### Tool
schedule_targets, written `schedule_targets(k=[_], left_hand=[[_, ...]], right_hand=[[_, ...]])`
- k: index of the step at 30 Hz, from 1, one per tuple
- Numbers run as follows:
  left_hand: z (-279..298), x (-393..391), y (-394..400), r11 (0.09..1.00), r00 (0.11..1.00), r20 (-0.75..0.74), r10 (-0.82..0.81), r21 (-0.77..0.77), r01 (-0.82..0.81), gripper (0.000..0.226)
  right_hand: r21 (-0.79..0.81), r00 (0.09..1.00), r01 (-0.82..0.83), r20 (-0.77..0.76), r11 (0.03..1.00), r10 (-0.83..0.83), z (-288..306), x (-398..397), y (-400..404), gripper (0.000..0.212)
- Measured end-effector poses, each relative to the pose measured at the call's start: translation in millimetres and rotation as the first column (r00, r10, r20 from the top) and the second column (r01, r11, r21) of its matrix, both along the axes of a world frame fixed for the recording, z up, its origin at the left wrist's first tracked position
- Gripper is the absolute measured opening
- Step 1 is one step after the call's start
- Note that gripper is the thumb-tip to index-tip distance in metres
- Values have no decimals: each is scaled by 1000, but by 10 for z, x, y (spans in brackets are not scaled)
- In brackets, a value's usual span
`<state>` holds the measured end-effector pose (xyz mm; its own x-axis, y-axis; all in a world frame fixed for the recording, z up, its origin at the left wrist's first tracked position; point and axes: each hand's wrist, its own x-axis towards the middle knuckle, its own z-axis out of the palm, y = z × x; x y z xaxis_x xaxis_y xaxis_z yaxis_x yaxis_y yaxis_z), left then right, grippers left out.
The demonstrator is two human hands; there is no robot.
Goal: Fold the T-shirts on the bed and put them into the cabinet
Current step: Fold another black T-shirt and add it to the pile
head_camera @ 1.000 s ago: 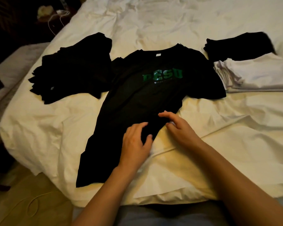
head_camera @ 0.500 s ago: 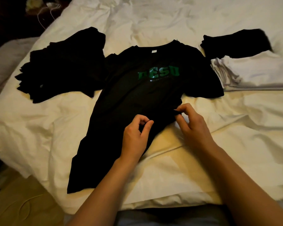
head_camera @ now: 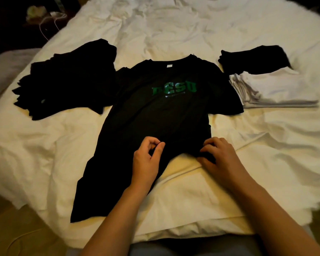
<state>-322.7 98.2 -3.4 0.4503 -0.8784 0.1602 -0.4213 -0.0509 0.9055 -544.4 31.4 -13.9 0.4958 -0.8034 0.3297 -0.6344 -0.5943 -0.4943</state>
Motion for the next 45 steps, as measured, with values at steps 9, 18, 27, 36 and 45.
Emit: schedule_targets(k=[9, 18, 27, 36, 45], left_hand=[[-8, -203, 72, 915, 915, 29, -402, 37, 401, 20], [-97, -529, 139, 655, 674, 25, -738, 265, 707, 23], [2, -970, 57, 658, 684, 14, -730, 288, 696, 25], [54, -1244, 57, 585, 491, 324, -809, 366, 723, 34], [10, -1336, 3, 551, 562, -32, -826, 155, 820, 12]], right_hand=[[161, 958, -42, 285, 986, -6, 484, -444, 1, 15], [466, 997, 57, 17, 883, -73, 473, -796, 222, 54], [485, 894, 447, -206, 752, -398, 432, -683, -116, 39], [499, 879, 459, -137, 735, -457, 462, -832, -97, 45], [564, 944, 329, -185, 758, -272, 570, -872, -114, 34]])
